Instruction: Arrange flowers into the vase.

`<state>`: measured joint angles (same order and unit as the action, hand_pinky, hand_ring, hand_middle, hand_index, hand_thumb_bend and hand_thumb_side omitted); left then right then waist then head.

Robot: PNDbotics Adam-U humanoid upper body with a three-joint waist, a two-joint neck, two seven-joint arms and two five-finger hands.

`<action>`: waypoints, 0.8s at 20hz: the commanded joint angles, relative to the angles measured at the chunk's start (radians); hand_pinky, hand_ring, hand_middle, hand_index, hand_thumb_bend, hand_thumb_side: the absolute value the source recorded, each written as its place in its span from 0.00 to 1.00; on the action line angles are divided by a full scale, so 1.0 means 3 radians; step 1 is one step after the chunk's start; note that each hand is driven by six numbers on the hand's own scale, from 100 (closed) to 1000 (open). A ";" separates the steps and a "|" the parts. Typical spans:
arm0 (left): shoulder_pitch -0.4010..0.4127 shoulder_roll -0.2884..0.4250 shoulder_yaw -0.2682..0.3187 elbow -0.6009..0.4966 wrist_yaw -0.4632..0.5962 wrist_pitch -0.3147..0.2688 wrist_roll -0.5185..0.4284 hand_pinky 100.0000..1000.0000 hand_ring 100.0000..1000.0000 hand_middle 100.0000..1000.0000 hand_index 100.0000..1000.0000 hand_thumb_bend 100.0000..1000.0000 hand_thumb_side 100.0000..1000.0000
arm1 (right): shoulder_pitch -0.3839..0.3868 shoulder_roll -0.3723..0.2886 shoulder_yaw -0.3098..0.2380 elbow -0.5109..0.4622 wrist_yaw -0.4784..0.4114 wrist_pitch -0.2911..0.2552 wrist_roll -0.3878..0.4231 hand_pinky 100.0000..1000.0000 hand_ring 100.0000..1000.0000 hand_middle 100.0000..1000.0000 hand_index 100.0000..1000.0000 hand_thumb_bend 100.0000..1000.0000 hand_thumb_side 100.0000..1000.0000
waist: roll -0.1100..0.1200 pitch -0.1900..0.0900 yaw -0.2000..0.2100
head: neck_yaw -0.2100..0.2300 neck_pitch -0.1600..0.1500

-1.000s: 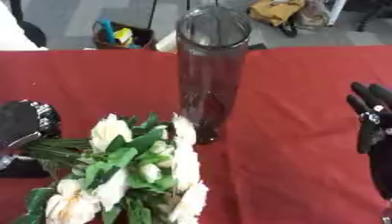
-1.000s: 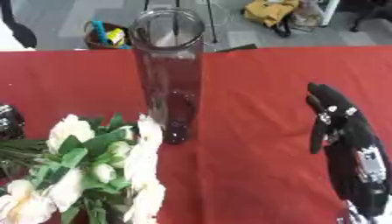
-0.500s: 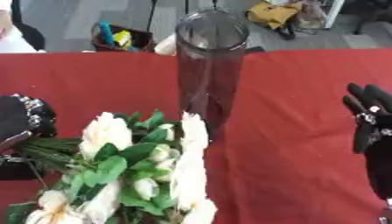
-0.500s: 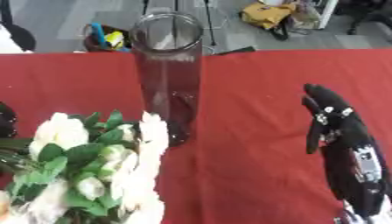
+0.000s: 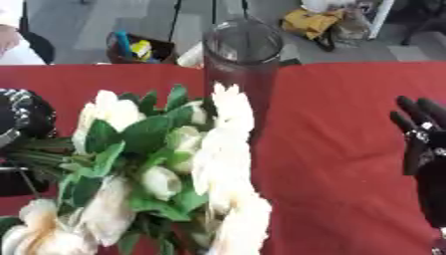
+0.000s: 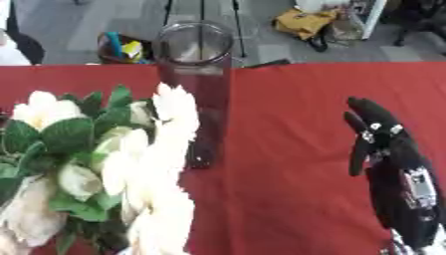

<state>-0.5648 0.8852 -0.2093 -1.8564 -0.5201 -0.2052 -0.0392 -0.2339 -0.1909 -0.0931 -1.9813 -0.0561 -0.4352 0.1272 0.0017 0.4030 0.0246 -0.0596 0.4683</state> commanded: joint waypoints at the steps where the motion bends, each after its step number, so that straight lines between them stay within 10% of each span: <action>1: -0.0018 0.0159 0.0149 -0.0160 0.0267 0.0130 -0.0039 0.00 0.00 0.00 0.00 0.00 0.29 | 0.0003 -0.0079 -0.0032 -0.0062 -0.0035 -0.0007 -0.0007 0.98 1.00 0.19 0.92 0.00 1.00 | 0.0007 -0.0099 0.0012 | -0.0034 0.0054; 16: -0.0368 0.0085 0.0416 -0.0479 0.1481 0.0900 0.0354 0.00 0.00 0.00 0.00 0.00 0.46 | 0.0063 -0.0220 -0.0048 -0.0062 -0.0188 -0.0080 -0.0044 0.97 1.00 0.21 0.92 0.00 1.00 | 0.0037 -0.0212 0.0070 | 0.0003 0.0232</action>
<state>-0.6558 0.8947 -0.1121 -1.9829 -0.1008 0.0472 0.0536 -0.2114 -0.2337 -0.0994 -1.9813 -0.1053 -0.4556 0.1130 0.0109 0.3633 0.0437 -0.0625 0.5363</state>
